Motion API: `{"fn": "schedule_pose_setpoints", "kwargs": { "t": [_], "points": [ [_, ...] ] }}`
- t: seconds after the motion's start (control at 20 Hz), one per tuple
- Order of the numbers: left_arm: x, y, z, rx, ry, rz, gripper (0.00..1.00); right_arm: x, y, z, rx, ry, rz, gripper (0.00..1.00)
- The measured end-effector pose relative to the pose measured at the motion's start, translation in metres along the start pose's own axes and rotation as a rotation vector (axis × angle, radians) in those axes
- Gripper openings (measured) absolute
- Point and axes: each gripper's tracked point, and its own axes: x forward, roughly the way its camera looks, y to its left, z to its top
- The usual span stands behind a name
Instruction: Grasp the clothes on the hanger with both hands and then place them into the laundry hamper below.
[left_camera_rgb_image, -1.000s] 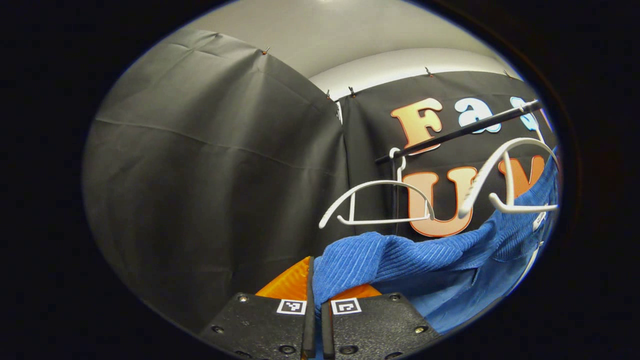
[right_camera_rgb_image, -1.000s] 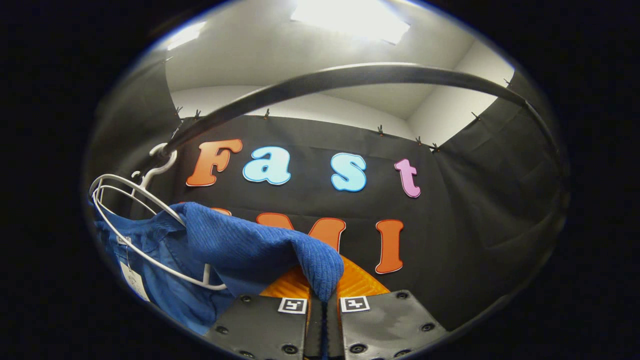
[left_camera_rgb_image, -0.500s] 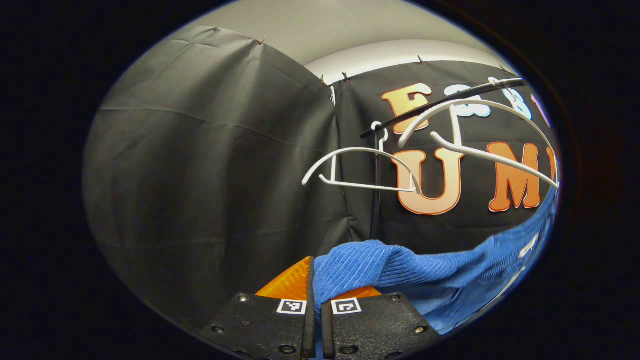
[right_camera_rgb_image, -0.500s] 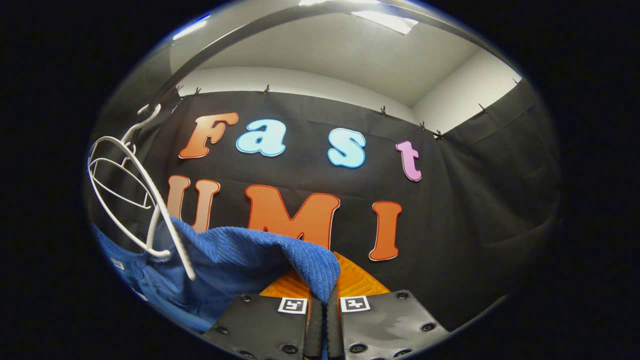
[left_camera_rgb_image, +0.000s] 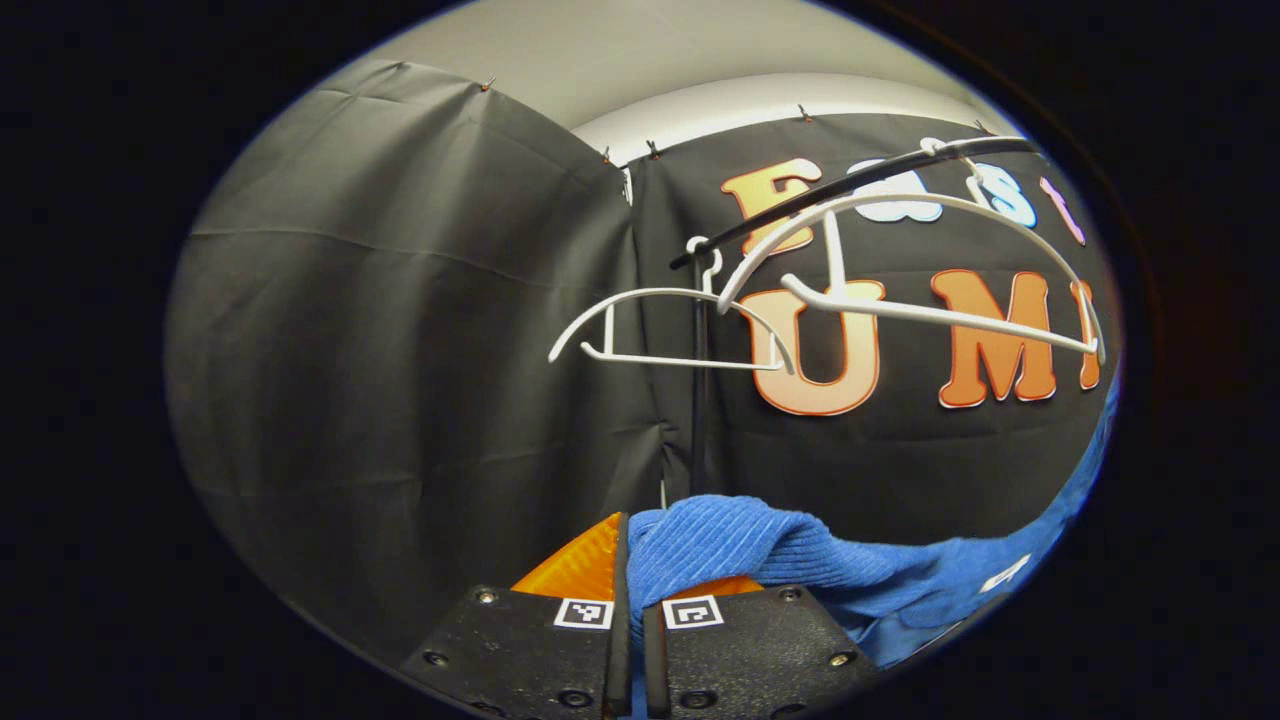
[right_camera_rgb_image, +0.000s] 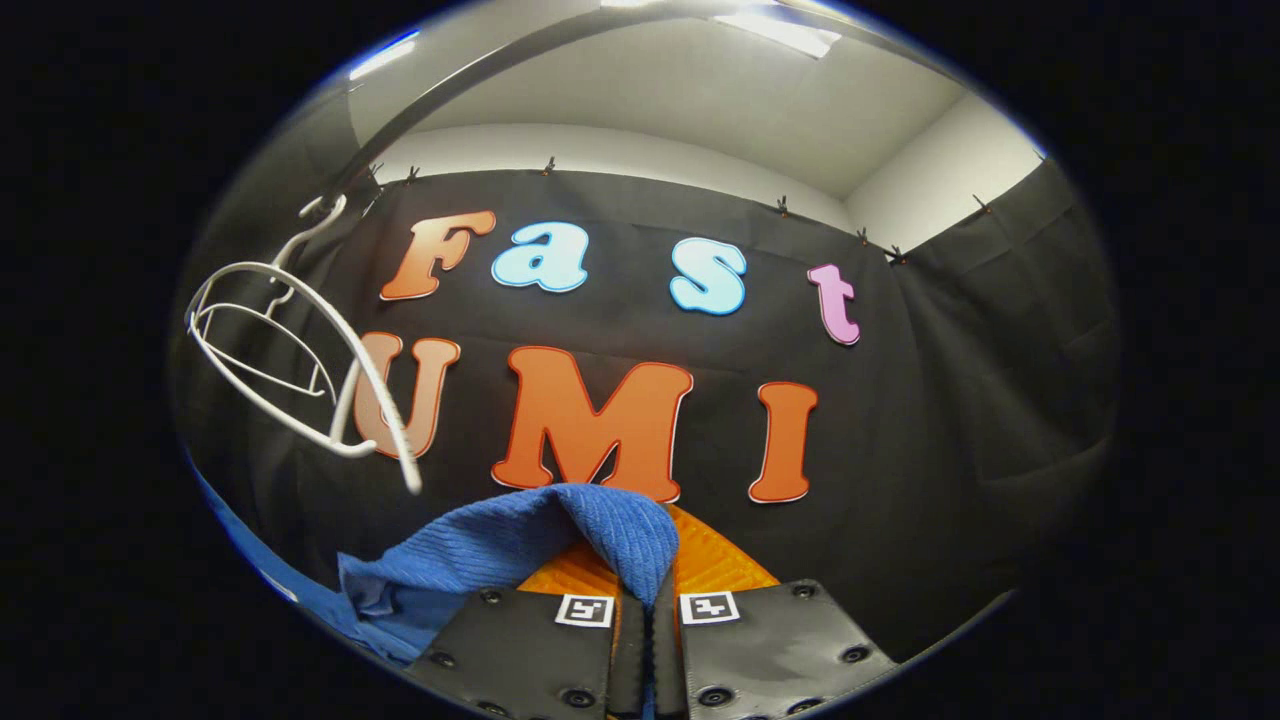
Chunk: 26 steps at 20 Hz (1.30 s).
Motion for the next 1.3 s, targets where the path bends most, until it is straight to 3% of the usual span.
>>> {"fn": "schedule_pose_setpoints", "kwargs": {
  "t": [0.15,0.4,0.65,0.8,0.95,1.05,1.3],
  "points": [
    [-0.007,-0.031,-0.005,-0.056,0.021,-0.086,0.05,-0.015,0.036,-0.013,0.002,0.031,0.111,0.11],
    [-0.018,-0.087,-0.031,-0.064,0.079,-0.216,0.04,-0.041,0.102,-0.051,0.032,0.122,0.282,0.11],
    [-0.042,-0.145,-0.103,-0.203,0.303,-0.379,0.05,-0.083,0.163,-0.116,0.110,0.305,0.462,0.11],
    [-0.052,-0.169,-0.170,-0.212,0.489,-0.426,0.05,-0.103,0.185,-0.179,0.203,0.483,0.493,0.11],
    [-0.074,-0.201,-0.246,-0.192,0.689,-0.496,0.05,-0.129,0.202,-0.254,0.217,0.706,0.522,0.11],
    [-0.084,-0.216,-0.285,-0.191,0.799,-0.501,0.06,-0.147,0.213,-0.299,0.230,0.834,0.524,0.11],
    [-0.109,-0.233,-0.317,-0.129,1.017,-0.533,0.08,-0.204,0.219,-0.393,0.222,1.147,0.534,0.12]
  ]
}}
